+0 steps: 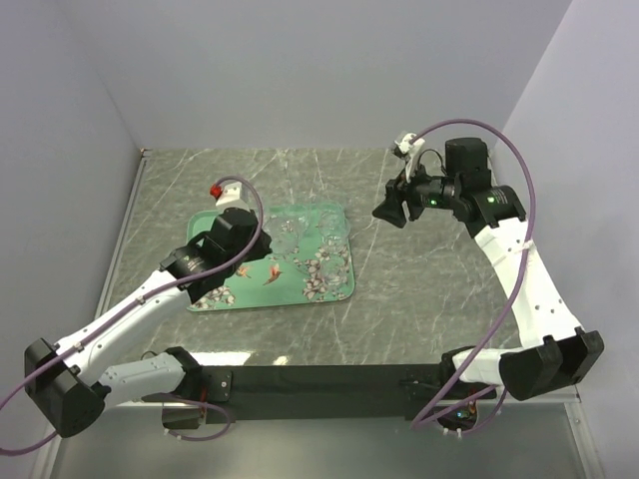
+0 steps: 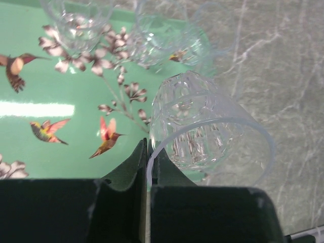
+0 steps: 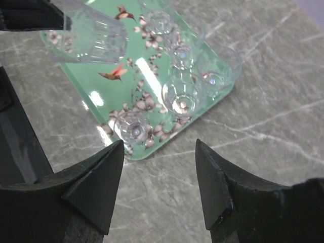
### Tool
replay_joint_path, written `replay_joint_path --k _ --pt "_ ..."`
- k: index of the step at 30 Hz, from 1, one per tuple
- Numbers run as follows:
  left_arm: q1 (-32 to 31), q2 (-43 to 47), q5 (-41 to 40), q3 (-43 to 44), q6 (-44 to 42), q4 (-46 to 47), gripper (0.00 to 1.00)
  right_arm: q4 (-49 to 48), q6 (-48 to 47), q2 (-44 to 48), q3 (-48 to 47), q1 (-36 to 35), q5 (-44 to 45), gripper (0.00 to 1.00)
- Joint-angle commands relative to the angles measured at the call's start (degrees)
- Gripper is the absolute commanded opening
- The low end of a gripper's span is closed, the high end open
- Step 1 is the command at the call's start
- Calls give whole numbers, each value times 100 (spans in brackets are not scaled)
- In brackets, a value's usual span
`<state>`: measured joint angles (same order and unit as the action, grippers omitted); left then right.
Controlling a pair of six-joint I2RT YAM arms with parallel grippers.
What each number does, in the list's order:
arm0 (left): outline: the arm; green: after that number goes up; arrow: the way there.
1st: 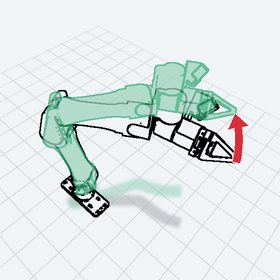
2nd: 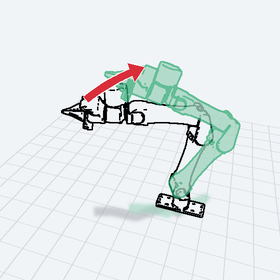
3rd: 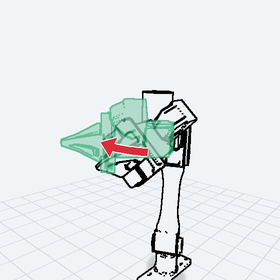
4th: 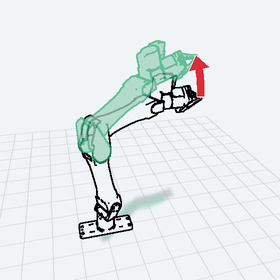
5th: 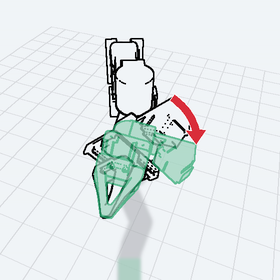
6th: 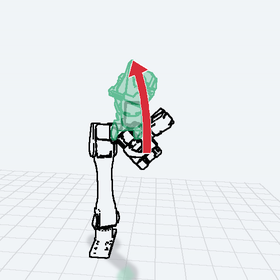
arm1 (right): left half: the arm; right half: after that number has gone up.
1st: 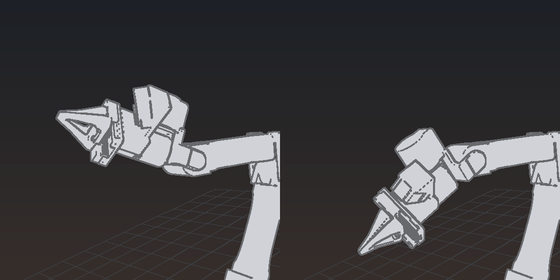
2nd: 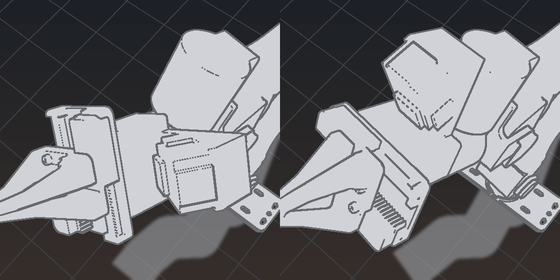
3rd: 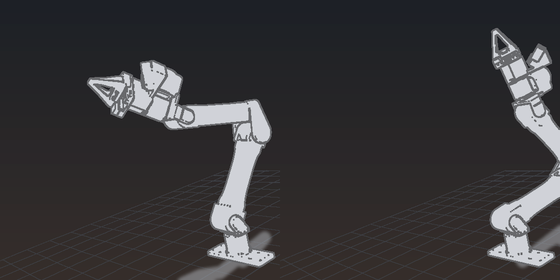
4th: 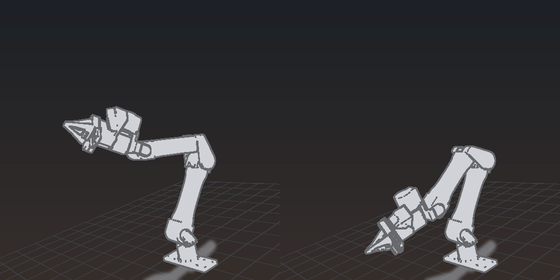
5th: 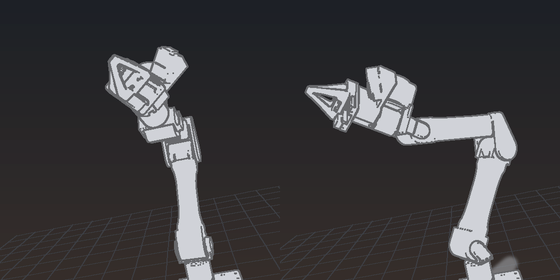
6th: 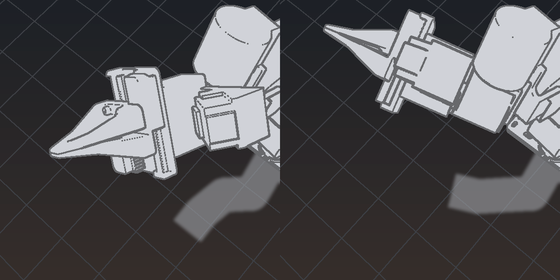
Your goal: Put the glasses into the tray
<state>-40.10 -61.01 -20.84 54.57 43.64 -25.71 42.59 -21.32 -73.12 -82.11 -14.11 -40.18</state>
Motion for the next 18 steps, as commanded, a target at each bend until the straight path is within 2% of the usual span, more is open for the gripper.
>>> replay_joint_path --k 1,9,18 --pt "203 -68 115 -112 163 154 0 -224 163 158 185 163 72 65" --pt "547 -727 625 -113 48 418 0 -383 225 333 643 365 213 66" --pt "670 -2009 1003 379 -189 488 0 -444 251 430 871 567 257 66"
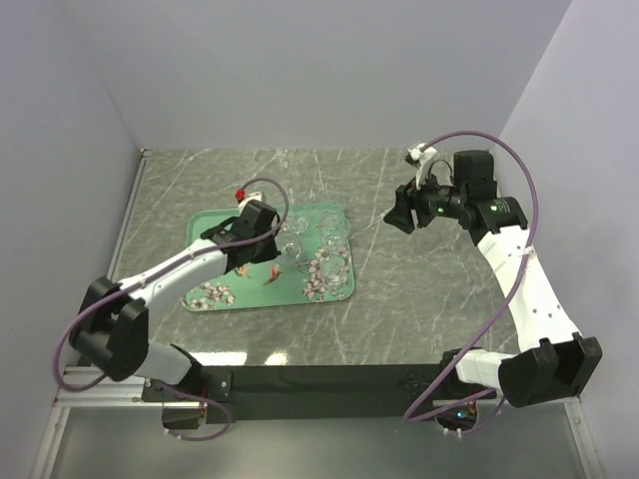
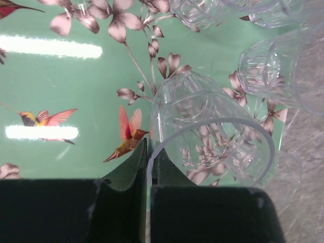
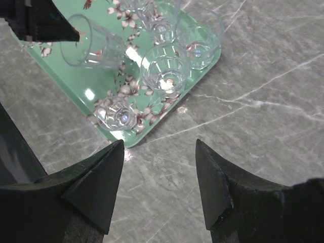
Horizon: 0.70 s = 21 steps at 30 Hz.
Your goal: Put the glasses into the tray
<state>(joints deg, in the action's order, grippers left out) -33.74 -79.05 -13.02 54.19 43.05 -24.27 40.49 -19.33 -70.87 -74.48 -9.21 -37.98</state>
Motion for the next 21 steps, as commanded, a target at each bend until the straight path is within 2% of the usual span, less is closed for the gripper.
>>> replay_joint_path --k 1,5,9,14,15,18,21 --pt "34 -286 238 512 -165 344 0 -243 52 223 126 104 36 66" --pt "34 -655 291 706 -209 397 0 -252 44 284 232 156 54 66" --pt "34 -980 387 873 -227 379 7 -252 44 372 337 227 71 66" --pt "43 -1174 423 1111 -244 257 36 -252 44 442 381 315 97 66" --pt "34 -1166 414 1128 -253 239 46 -243 35 451 390 332 97 66" --pt "43 -1105 449 1207 -279 204 60 -217 -18 504 416 394 167 66" --pt "34 -895 458 1269 -323 134 69 -191 -105 583 451 411 317 66"
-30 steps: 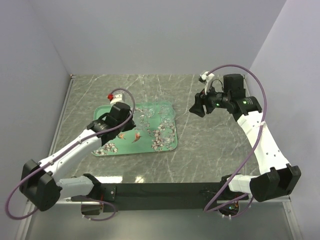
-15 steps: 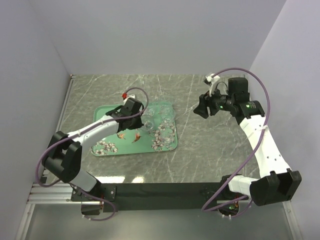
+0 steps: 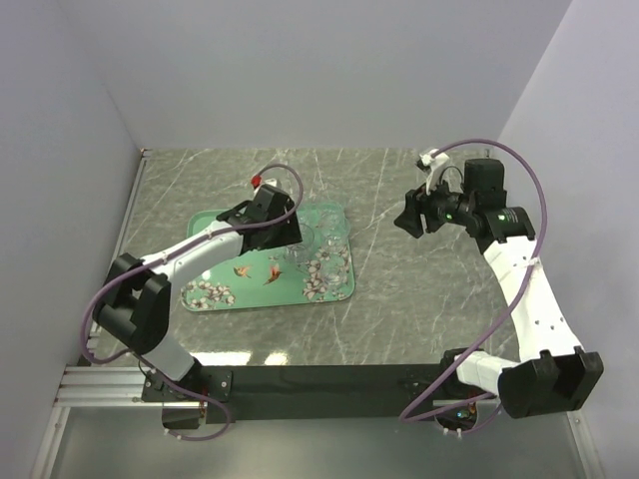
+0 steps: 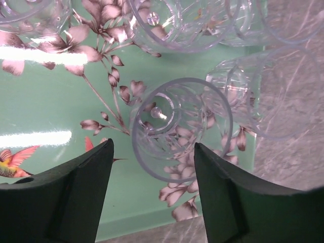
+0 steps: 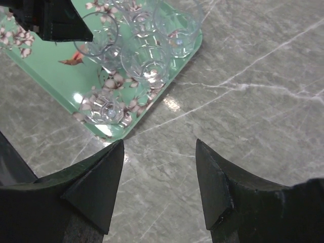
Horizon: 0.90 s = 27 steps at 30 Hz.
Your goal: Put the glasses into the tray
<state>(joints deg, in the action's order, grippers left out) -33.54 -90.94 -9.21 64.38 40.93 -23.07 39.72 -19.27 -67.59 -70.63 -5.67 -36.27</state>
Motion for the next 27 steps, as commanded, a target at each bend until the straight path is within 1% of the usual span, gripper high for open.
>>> replay_joint_path --k 1,4,5,6,8,9,10,11,12,13,14,15,16,17,20,21,24,27 --pt "14 374 69 259 -129 -4 71 -114 -138 281 84 84 199 66" --pt "14 830 -28 172 -146 -57 76 -175 -165 396 155 110 576 66" --pt "23 962 -106 128 -155 -57 77 -306 -26 466 216 119 734 67" --pt "23 1260 -168 58 -147 -66 79 -421 89 501 269 128 1240 67" --pt "32 1560 -308 -179 -103 -154 82 -692 361 615 348 154 1796 67" --pt "58 1892 -396 -276 -85 -163 84 -781 623 651 392 145 2330 75" --pt "84 2061 -458 -494 -67 -171 85 -843 713 686 418 154 2605 79" --pt "84 2254 -528 -618 -41 -180 87 -983 870 747 479 154 2825 92" --pt "128 2630 -668 -733 -24 -206 90 -1054 950 774 506 145 3019 93" --pt "137 2825 -739 -943 -23 -207 92 -1142 1029 791 533 154 3456 94" --pt "155 3018 -818 -1032 -23 -241 94 -1299 1222 809 541 154 3617 94" --pt "190 3368 -923 -1111 -23 -320 98 -1396 1345 809 559 163 3871 94" --pt "216 3555 -1090 -1225 -23 -382 99 -1458 1486 792 559 163 4317 95" --pt "234 3878 -1144 -1270 -41 -452 99 -1546 1696 757 516 154 4539 95" --pt "286 4285 -1346 -1349 -173 -532 99 -1468 1829 634 331 154 5040 96" --pt "304 4495 -1399 -1358 -190 -584 100 -1424 1874 625 296 163 5138 96" --pt "304 4742 -1679 -1262 -234 -777 99 -1415 1891 738 435 154 5297 96" --pt "304 4883 -1979 -1068 -112 -1146 99 -1599 1848 1037 769 163 5210 97"
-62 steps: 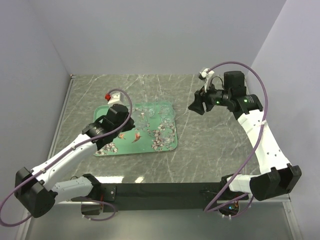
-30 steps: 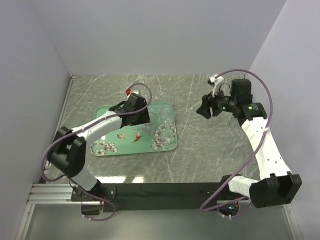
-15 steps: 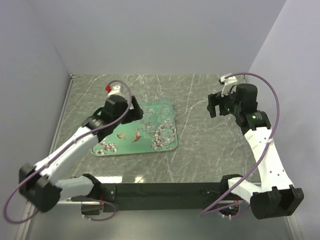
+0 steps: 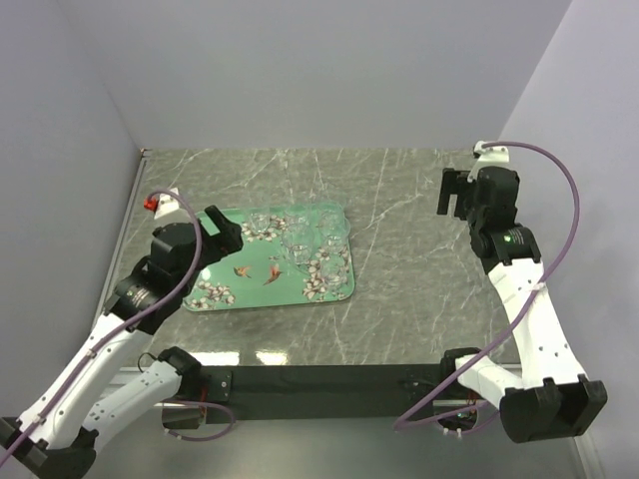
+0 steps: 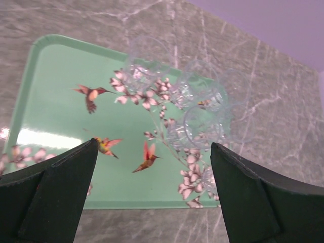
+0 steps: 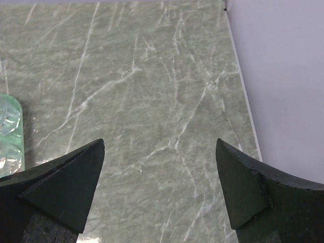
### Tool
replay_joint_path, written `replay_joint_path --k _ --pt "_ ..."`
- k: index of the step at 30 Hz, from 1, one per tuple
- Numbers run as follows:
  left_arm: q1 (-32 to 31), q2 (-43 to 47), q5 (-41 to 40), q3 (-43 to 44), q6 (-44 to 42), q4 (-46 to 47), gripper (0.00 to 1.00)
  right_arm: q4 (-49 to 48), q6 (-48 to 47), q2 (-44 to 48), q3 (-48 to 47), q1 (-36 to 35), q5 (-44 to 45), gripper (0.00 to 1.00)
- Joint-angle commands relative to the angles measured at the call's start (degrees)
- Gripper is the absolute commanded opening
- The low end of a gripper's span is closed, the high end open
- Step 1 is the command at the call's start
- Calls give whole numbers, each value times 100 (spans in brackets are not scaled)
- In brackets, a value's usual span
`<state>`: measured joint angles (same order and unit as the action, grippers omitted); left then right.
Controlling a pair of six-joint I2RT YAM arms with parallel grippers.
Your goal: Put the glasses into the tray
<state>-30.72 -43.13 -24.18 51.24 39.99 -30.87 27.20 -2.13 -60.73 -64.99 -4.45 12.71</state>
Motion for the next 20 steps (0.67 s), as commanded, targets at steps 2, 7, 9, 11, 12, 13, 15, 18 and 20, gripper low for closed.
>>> replay_joint_path --k 2,7,9,11,12,13,15,18,20 --pt "31 191 -630 255 9 -542 99 -487 99 587 416 40 293 98" --pt "31 578 -754 184 35 -666 99 -733 195 834 654 32 635 99" --pt "22 674 -789 141 35 -718 99 -786 204 870 751 40 750 98" --pt "22 745 -825 105 62 -753 99 -778 204 852 795 40 891 97" --pt "22 771 -825 62 79 -745 99 -769 204 844 804 32 952 97" --pt "22 789 -842 26 88 -736 99 -760 204 826 804 40 1031 96" --pt "31 798 -825 -26 97 -701 99 -778 204 817 839 40 1093 96" --pt "31 789 -816 -70 132 -683 99 -778 204 765 874 32 1128 97" --pt "31 798 -790 -88 141 -648 99 -620 467 703 761 40 1146 100"
